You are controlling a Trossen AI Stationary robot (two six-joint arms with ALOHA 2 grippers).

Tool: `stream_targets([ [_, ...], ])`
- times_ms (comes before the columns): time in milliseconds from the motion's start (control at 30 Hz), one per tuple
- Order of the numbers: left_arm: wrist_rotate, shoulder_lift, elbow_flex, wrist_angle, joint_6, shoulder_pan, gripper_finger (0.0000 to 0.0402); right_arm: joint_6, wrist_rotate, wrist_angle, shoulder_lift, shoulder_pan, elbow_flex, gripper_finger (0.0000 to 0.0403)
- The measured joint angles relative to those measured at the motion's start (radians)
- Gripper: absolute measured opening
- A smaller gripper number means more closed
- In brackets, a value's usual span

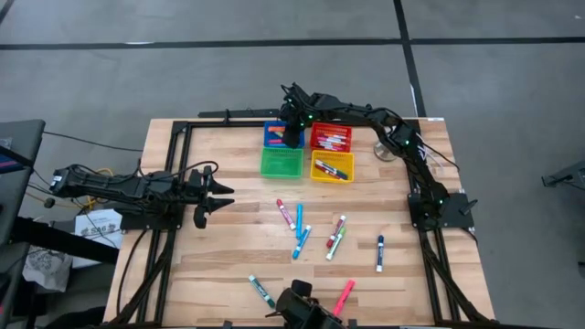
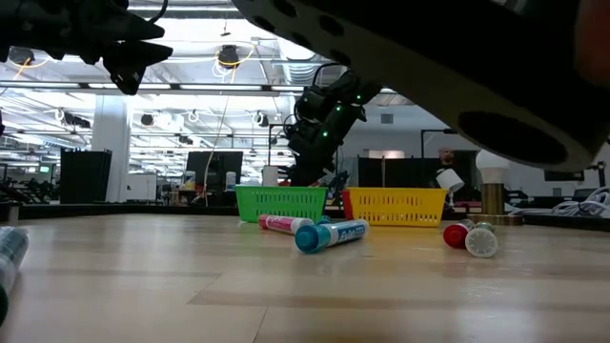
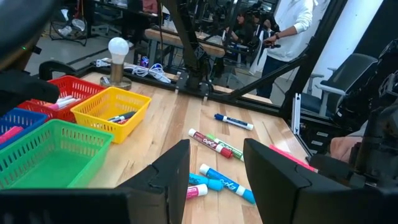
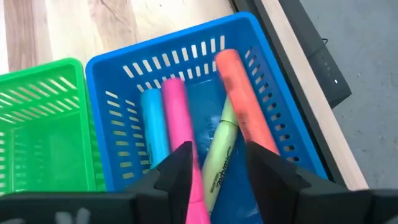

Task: Pick & Place Markers
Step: Put the orange highlighter into the blue basket, then put the pink highlighter into the blue basket

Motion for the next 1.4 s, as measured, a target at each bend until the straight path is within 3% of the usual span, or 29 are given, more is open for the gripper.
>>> stream_targets([
  [400,0.000,0.004,0.000,0.003,0.000,0.000,0.0149,0.069,-0.014,-0.044,-0.031,0.006,0.001,0.0175],
  [633,-0.001,0.033,0.000,0.003,0.000,0.000,0.0149,0.066,-0.106,-0.086,-0.097,0.023,0.002,0.0170],
  [1067,-0.001,0.045,0.000,0.018,0.000,0.000,0.0149,-0.027,-0.121,-0.191,-0.342,0.109,0.001,0.0171],
  [1400,-0.001,0.045,0.000,0.021,0.000,0.000,0.0149,-0.079,-0.140,-0.418,-0.490,0.193,-0.009,0.0171],
])
